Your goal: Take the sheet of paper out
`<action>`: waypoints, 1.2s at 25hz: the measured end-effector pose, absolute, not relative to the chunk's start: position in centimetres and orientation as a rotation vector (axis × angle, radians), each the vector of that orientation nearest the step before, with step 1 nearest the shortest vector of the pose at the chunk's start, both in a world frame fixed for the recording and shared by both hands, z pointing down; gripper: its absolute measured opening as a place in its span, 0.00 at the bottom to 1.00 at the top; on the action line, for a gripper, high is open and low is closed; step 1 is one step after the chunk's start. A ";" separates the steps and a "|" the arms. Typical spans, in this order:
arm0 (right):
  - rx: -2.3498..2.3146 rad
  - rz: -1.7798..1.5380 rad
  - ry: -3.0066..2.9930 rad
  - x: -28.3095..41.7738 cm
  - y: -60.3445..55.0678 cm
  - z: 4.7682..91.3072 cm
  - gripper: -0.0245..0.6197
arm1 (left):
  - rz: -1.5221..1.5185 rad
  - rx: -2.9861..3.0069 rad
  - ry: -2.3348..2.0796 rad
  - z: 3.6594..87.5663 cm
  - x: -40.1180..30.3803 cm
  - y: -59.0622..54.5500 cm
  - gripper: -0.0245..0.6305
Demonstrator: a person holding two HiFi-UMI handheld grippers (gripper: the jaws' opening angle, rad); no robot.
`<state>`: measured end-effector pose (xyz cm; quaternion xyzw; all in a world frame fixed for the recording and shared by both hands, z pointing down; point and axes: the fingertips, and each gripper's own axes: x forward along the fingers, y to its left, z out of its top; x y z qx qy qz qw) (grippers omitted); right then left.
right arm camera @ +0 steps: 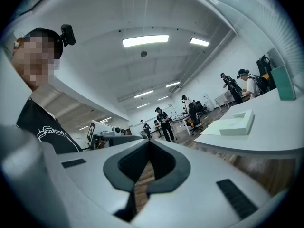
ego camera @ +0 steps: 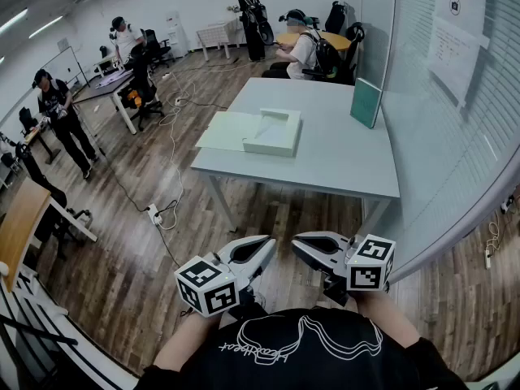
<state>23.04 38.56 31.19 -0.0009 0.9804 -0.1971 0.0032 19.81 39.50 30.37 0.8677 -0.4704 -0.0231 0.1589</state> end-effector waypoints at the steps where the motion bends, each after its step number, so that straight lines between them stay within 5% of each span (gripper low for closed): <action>1: -0.003 -0.620 3.074 23.3 38.2 31.2 0.05 | -0.069 2.475 -1.349 30.4 20.0 39.1 0.06; 30: 0.011 -0.807 3.039 19.3 30.9 35.6 0.05 | -0.097 2.387 -1.282 34.9 16.0 31.4 0.06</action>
